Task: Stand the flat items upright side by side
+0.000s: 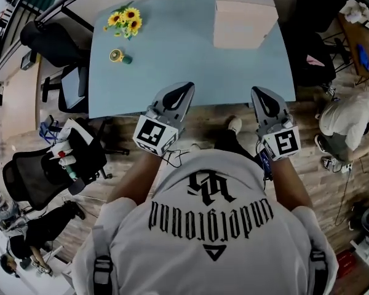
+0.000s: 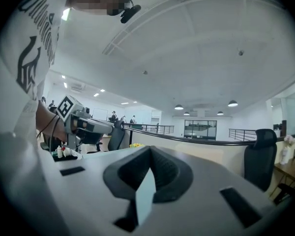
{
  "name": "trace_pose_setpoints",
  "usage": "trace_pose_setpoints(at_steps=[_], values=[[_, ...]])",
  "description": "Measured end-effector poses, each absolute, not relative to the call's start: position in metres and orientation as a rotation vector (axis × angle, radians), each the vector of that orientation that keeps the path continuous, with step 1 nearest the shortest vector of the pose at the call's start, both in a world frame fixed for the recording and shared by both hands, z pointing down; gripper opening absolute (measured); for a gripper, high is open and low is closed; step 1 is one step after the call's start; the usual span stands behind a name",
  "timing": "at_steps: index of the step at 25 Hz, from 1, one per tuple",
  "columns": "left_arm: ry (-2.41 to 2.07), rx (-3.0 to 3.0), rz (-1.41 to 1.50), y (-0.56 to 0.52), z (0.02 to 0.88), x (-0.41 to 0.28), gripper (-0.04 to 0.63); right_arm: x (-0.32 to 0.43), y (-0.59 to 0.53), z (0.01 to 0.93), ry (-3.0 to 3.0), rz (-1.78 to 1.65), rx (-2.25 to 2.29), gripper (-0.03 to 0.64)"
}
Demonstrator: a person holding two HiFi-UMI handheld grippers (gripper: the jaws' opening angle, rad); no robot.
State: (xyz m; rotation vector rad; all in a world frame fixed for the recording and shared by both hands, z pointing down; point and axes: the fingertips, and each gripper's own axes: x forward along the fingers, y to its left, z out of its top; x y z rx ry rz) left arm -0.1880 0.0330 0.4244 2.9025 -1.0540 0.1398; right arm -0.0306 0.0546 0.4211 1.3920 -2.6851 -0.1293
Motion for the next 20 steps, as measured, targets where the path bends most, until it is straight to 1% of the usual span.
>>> trace_pose_setpoints(at_steps=[5, 10, 16, 20], values=[[-1.026, 2.937, 0.145, 0.083, 0.417, -0.238, -0.002, -0.082, 0.11, 0.416, -2.681, -0.135, 1.406, 0.005], [-0.991, 2.972, 0.135, 0.126, 0.413, -0.274, -0.002, -0.123, 0.162, 0.414, -2.682, -0.164, 1.405, 0.005], [-0.964, 2.98, 0.146, 0.156, 0.41, -0.295, -0.001, -0.14, 0.194, 0.416, -2.645, -0.169, 1.411, 0.005], [-1.026, 2.97, 0.134, 0.163, 0.408, -0.308, 0.0, -0.147, 0.206, 0.415, -2.654, -0.169, 1.415, 0.005]])
